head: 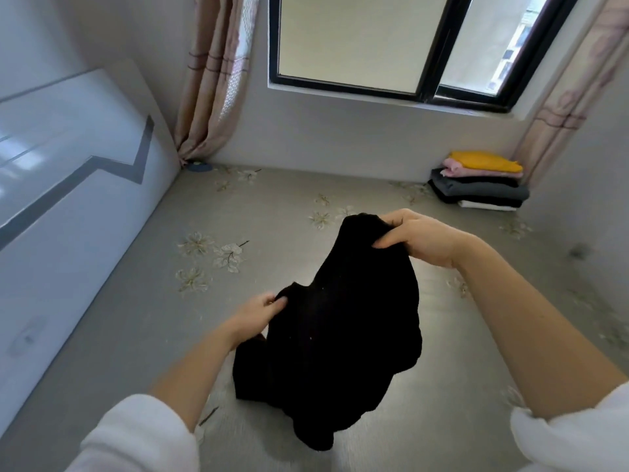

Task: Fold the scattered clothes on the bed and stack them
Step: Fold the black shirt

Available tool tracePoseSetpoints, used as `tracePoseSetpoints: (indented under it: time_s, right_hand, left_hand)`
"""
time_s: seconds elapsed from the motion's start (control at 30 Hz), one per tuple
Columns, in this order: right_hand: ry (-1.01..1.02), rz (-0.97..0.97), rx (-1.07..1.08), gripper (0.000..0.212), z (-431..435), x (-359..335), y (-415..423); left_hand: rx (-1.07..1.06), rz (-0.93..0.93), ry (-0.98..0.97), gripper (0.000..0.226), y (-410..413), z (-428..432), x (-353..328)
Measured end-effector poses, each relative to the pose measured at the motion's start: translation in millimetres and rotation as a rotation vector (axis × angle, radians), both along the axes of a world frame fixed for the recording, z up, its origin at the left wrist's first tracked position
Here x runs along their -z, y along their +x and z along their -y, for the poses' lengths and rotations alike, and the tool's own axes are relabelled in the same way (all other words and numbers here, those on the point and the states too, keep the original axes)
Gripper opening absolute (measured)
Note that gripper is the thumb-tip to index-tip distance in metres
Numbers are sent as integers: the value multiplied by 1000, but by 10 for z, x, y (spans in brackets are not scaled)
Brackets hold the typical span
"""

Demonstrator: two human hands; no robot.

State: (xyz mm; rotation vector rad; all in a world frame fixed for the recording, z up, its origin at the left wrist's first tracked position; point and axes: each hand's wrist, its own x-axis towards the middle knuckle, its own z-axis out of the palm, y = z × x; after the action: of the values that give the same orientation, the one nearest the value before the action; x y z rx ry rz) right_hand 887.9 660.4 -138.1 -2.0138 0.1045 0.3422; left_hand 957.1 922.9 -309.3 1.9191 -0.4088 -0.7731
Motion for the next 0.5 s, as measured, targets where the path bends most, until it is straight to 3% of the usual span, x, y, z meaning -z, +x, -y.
tracePoseSetpoints:
  time_s: [0.1, 0.3, 0.4, 0.5]
  right_hand:
    - [-187, 78, 157, 18, 288, 231, -95]
    - [-199, 223, 351, 24, 445, 499, -212]
    - [-153, 427, 444, 28, 437, 320, -161]
    - [-111, 498, 433, 32, 415, 143, -146]
  left_hand:
    - [-187, 94, -54, 32, 240, -198, -187]
    - [-178, 326, -193, 29, 527, -370, -910]
    - [-221, 433, -309, 27, 593, -432, -1349]
    - [-171, 540, -238, 32, 616, -529, -1615]
